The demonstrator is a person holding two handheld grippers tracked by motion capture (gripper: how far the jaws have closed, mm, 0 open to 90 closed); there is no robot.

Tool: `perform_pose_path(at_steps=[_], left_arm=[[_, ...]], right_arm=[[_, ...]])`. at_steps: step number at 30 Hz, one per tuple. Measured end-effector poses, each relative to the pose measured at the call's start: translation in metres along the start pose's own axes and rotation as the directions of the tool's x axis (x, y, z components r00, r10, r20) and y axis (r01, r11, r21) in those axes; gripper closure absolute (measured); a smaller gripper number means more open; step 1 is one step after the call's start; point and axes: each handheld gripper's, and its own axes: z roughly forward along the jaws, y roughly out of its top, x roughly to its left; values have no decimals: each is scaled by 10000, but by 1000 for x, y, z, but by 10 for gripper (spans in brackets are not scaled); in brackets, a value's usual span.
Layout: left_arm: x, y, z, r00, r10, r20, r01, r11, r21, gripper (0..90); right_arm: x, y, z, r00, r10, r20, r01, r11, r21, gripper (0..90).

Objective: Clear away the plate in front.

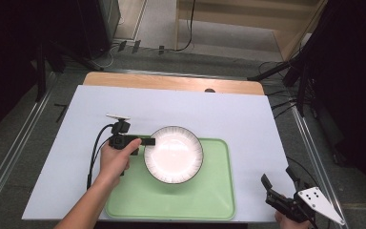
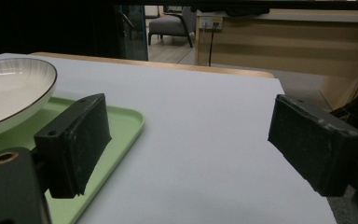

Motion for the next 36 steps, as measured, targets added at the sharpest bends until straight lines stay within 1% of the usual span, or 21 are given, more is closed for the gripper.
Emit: perform_pose_path(at_steps=[6,8,9,11,16,20,22,25,28,30,35,36], left_arm=[[4,-13,-1,10000,-27,-22,28,9998,199,832],[6,-18,-2,10000,-73,6,72,9997,246,833],[7,-22,-2,9999,-118,88,115,9993,347,833],[7,-26,-1,9999,-128,86,124,9990,419,833],[8,-35,-3,9999,-82,131,74,9984,559,831],[12,-39,-5,9996,-227,191,217,9983,537,831],[14,-41,-5,9994,-300,157,291,9980,554,831],[16,-42,-3,9994,-336,111,329,9975,623,833],[16,-42,-1,9994,-332,79,326,9977,588,835],[16,-42,0,9996,-267,-98,273,9977,621,840],[16,-42,1,9988,-293,-383,315,9978,583,846],[16,-42,1,9988,-244,-420,268,9979,590,847]], right_arm=[[1,0,0,10000,-38,5,38,10000,-26,132],[1,0,0,10000,-42,3,42,10000,-20,132],[1,0,0,10000,-41,0,41,10000,-17,132],[1,0,0,10000,-57,-6,57,10000,-18,132],[2,1,-1,9999,-111,-29,111,9999,-38,132],[2,1,-1,9999,-109,-18,109,9999,-38,132],[2,1,0,9999,-100,-28,100,9999,-38,132],[2,1,-1,9999,-119,-48,119,9999,-114,132],[3,1,-1,10000,-66,-23,66,9999,-86,132],[2,1,0,9999,-117,-29,117,9999,-82,132],[2,1,0,9999,-113,-25,113,9999,-89,132],[2,1,-1,10000,-96,3,96,9999,-89,132]])
